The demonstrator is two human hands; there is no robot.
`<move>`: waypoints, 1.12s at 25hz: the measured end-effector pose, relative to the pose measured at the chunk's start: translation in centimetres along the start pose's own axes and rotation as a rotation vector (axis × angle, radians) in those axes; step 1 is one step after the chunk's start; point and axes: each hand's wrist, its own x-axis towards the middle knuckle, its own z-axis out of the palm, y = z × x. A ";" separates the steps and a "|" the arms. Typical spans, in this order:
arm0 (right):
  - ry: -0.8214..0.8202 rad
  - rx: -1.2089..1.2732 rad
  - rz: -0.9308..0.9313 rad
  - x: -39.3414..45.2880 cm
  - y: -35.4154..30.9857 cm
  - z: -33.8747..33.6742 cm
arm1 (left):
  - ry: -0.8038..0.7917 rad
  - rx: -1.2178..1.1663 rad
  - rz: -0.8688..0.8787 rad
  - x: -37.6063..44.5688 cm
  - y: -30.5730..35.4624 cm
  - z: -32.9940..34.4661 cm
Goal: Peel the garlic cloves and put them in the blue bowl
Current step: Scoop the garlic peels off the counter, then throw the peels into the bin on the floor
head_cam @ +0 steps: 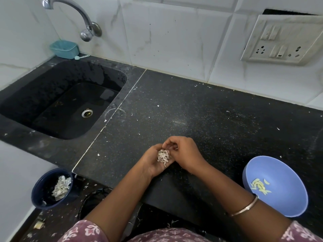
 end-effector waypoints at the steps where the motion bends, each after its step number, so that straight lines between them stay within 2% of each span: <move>1: 0.018 -0.020 -0.028 0.0 -0.1 -0.1 | -0.004 -0.021 -0.004 0.0 0.1 -0.2; 4: 0.060 -0.049 -0.060 -0.2 -0.2 0.1 | -0.007 -0.050 0.005 -0.2 0.0 -0.3; 9: 0.027 0.044 -0.057 0.0 -0.2 0.6 | -0.004 -0.066 0.042 -0.7 0.4 -0.1; 12: 0.093 0.036 -0.085 0.2 -0.3 1.0 | -0.040 -0.147 0.054 -1.1 0.8 -0.1; 16: 0.156 -0.026 -0.116 0.8 -1.2 1.9 | 0.039 -0.182 0.094 -1.7 1.8 -1.5; 18: 0.086 0.143 -0.057 1.4 -2.1 3.0 | 0.073 -0.184 0.127 -2.6 2.3 -2.1; 23: -0.194 0.807 0.273 1.8 -5.7 7.1 | 0.120 -0.313 0.226 -5.8 3.6 -3.9; 26: -0.351 1.036 0.377 1.9 -8.2 10.2 | 0.184 -0.435 0.310 -8.0 4.5 -6.3; 28: -0.432 1.105 0.418 1.8 -10.1 12.4 | 0.231 -0.512 0.379 -9.5 5.1 -8.4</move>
